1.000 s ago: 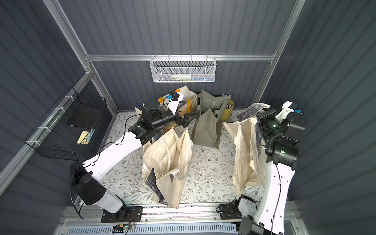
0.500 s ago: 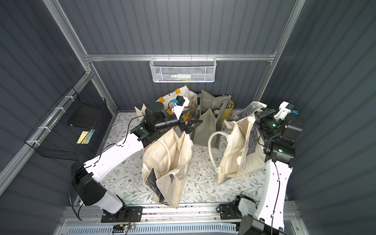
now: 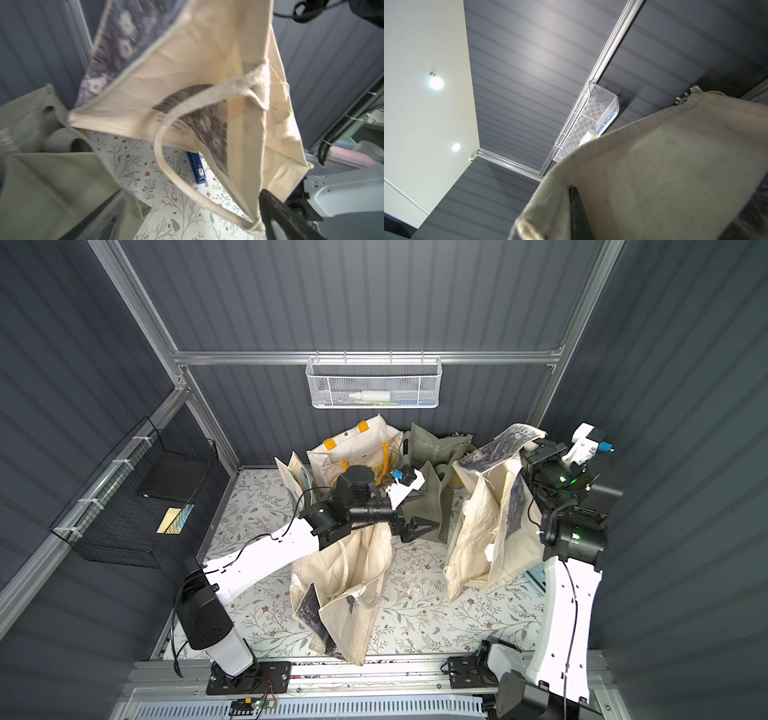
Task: Put away the canvas bag
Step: Press the canvas bag.
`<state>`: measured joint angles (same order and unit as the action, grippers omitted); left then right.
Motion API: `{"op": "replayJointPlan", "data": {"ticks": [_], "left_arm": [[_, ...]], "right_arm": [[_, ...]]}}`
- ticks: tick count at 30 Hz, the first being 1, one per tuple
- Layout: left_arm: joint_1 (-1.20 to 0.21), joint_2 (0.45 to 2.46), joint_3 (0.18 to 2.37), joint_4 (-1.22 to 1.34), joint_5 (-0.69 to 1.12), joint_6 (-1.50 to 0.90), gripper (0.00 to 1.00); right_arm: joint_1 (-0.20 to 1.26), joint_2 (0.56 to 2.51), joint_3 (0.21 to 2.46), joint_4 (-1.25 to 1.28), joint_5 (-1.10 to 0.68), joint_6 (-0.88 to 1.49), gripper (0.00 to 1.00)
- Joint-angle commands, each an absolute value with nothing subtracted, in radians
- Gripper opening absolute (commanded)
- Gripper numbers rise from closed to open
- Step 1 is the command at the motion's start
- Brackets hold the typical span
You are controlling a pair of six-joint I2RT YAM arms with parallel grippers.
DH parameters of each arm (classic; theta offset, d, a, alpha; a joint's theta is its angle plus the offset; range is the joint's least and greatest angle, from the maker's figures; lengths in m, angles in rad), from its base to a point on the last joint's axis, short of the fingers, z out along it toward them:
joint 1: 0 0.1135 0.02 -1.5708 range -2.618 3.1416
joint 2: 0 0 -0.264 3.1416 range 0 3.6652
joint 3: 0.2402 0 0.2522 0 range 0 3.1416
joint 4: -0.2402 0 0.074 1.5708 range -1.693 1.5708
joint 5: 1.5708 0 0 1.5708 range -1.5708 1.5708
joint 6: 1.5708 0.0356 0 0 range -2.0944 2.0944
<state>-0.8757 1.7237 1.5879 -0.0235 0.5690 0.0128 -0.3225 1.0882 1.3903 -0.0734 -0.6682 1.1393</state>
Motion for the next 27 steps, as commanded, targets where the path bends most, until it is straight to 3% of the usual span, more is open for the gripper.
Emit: {"op": "replayJointPlan", "data": {"ticks": [1,9,17,19,23,27], "left_arm": [[-0.888,1.724,1.618,-0.068,0.659,0.046,0.99],[-0.912,1.761,1.634,-0.071,0.694,0.024,1.00],[-0.934,1.816,1.725,-0.123,0.465,0.000,0.97],[-0.936,1.822,1.734,-0.117,0.451,-0.008,0.88],[-0.934,1.847,1.772,-0.141,0.412,-0.014,0.55],[-0.934,1.861,1.792,-0.144,0.396,-0.034,0.50]], "right_arm": [[-0.283,1.102,1.457,0.008,-0.605,1.123,0.00],[-0.151,1.161,1.539,0.004,-0.498,1.070,0.00],[-0.103,1.171,1.566,-0.016,-0.469,1.039,0.00],[-0.098,1.169,1.566,-0.020,-0.469,1.032,0.00],[-0.095,1.169,1.569,-0.026,-0.489,1.020,0.00],[-0.092,1.169,1.567,-0.056,-0.517,1.004,0.00]]}}
